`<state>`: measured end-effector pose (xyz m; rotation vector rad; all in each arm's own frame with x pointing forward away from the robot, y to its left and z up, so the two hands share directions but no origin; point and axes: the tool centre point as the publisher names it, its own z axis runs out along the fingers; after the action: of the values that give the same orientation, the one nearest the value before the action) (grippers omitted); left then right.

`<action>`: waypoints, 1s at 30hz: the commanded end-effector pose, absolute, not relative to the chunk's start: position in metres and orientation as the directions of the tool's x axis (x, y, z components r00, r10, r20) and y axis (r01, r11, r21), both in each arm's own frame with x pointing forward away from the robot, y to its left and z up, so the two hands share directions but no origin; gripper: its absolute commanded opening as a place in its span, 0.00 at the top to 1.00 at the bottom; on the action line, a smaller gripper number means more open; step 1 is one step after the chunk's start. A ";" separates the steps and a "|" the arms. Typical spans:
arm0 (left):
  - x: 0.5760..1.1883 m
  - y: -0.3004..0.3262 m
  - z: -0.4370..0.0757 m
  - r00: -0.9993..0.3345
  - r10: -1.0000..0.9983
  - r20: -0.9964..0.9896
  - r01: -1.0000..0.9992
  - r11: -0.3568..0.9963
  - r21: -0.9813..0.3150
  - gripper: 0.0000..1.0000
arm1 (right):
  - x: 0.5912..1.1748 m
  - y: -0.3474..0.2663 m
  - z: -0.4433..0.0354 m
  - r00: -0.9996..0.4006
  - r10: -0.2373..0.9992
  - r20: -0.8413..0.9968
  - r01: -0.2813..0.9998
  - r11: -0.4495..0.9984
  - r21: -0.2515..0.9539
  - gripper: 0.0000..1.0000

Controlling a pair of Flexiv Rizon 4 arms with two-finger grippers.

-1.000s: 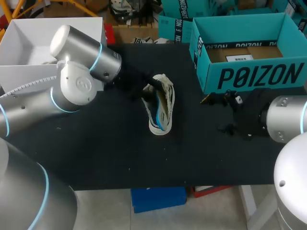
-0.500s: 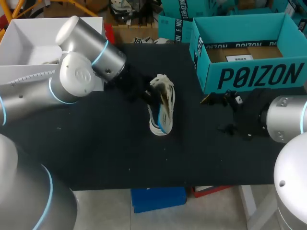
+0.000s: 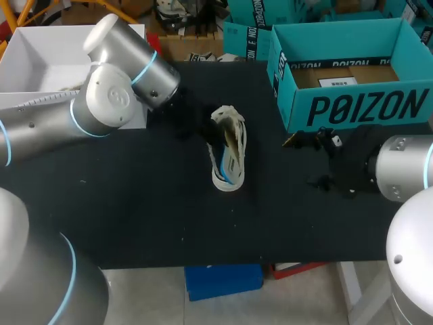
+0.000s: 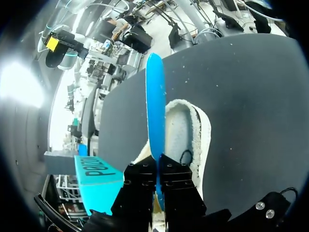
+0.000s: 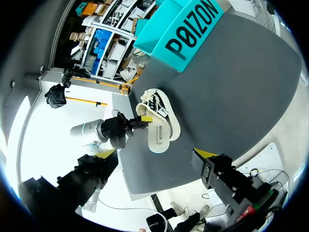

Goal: Take the shoe out of the shoebox, open the shoe tongue, remove and reinsert the insole, then place the shoe into the shoebox

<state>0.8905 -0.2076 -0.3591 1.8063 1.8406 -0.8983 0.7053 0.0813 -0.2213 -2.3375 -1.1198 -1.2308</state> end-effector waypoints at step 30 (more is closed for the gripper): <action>0.919 -0.199 -0.366 -0.090 0.772 -0.630 0.993 0.115 -0.001 1.00 | 0.699 0.084 -0.227 0.342 0.492 0.800 0.635 -0.749 0.189 0.00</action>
<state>0.9179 -0.1978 -0.3660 1.7111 1.9065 -0.6279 0.7053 0.0813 -0.2213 -2.3375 -1.1198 -1.2308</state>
